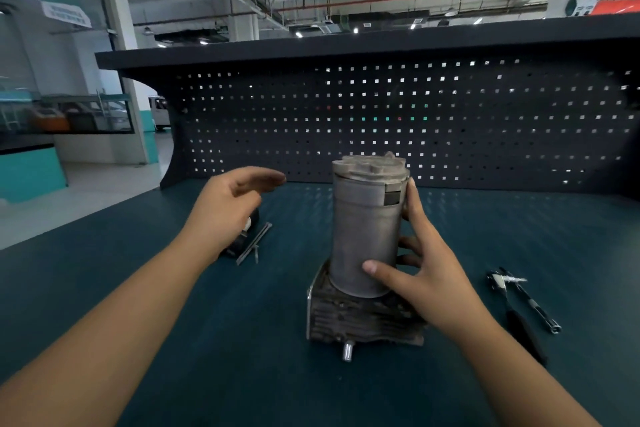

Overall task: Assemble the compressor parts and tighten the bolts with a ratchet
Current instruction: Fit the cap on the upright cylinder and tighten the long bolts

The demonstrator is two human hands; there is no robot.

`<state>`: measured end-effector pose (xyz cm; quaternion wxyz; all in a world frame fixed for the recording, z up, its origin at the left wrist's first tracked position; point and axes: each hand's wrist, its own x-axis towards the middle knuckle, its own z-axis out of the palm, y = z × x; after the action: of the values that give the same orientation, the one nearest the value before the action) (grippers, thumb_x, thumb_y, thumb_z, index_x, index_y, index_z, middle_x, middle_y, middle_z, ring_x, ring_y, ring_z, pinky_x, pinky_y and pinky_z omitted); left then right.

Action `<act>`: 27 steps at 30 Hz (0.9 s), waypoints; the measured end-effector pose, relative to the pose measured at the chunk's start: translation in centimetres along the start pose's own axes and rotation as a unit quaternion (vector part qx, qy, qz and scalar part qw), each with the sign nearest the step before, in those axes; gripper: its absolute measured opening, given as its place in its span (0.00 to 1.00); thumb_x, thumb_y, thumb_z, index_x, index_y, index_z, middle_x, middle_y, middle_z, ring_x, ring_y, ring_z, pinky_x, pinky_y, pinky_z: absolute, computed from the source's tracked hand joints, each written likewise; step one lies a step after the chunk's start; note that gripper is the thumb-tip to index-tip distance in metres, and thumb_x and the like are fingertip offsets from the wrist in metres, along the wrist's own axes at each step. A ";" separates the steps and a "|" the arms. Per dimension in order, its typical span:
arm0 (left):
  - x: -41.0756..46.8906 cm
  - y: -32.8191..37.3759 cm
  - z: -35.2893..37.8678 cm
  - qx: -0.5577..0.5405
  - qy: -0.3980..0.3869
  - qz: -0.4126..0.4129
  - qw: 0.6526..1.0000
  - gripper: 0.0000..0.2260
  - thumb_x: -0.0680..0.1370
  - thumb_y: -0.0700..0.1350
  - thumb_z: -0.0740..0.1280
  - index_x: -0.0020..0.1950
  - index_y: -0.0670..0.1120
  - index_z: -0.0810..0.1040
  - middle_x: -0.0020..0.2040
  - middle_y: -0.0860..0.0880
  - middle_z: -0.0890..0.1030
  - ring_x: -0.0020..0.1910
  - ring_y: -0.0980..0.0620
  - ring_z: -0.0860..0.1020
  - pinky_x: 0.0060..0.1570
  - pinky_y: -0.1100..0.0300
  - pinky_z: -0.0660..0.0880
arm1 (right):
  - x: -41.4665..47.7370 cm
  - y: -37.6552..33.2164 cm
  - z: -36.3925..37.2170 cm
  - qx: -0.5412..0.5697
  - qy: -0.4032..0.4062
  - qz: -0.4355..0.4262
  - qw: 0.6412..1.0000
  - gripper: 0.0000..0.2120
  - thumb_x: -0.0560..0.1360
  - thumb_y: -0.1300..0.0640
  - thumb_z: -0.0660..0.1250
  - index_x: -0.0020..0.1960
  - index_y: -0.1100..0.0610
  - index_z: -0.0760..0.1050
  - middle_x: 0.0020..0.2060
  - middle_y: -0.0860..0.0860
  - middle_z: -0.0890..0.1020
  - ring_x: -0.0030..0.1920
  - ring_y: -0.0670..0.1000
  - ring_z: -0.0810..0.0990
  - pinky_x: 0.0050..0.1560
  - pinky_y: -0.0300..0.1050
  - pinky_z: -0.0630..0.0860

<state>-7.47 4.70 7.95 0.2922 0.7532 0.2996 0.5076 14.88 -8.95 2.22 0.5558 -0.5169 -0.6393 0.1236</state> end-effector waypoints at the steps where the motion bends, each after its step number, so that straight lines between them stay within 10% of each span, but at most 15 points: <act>1: 0.0 -1.2 -0.2 0.021 0.025 -0.019 0.999 0.24 0.72 0.27 0.58 0.44 0.56 0.81 0.44 0.59 0.84 0.48 0.63 0.80 0.48 0.71 0.75 | 0.0 0.0 0.0 0.000 0.000 0.001 1.000 0.47 0.64 0.44 0.72 0.65 0.21 0.40 0.62 0.22 0.63 0.59 0.33 0.72 0.53 0.29 0.72; 4: -0.4 -5.6 -1.1 0.089 0.076 -0.113 0.987 0.19 0.73 0.31 0.61 0.40 0.56 0.80 0.43 0.56 0.83 0.41 0.61 0.79 0.36 0.71 0.74 | 0.1 0.0 0.0 0.010 0.003 0.007 1.000 0.47 0.63 0.46 0.72 0.64 0.19 0.41 0.60 0.20 0.65 0.57 0.32 0.74 0.50 0.27 0.73; 8: -1.2 -11.1 -0.7 0.235 0.050 -0.213 0.947 0.12 0.74 0.35 0.65 0.51 0.47 0.83 0.53 0.46 0.82 0.48 0.49 0.78 0.45 0.63 0.70 | 0.1 0.4 0.2 0.017 0.006 0.004 1.000 0.48 0.65 0.52 0.74 0.66 0.21 0.44 0.59 0.19 0.65 0.56 0.31 0.74 0.50 0.24 0.71; 22: -0.1 -14.0 2.2 0.520 -0.028 -0.207 0.828 0.10 0.78 0.47 0.64 0.52 0.41 0.77 0.46 0.45 0.79 0.43 0.47 0.77 0.38 0.57 0.72 | 0.3 0.8 0.2 0.020 -0.001 -0.005 1.000 0.50 0.67 0.55 0.74 0.67 0.23 0.44 0.64 0.25 0.67 0.58 0.36 0.76 0.54 0.30 0.73; 27: 0.8 -13.7 1.9 0.525 -0.080 -0.249 0.810 0.11 0.78 0.44 0.64 0.56 0.39 0.75 0.55 0.41 0.78 0.53 0.44 0.77 0.50 0.54 0.74 | 0.2 0.7 0.2 0.021 0.000 -0.005 1.000 0.49 0.67 0.56 0.74 0.67 0.23 0.44 0.65 0.27 0.67 0.59 0.38 0.75 0.55 0.33 0.73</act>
<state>-7.59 13.93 -2.36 -0.0083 0.7296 0.6730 0.1209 15.05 -8.42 1.77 0.5674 -0.5017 -0.6391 0.1340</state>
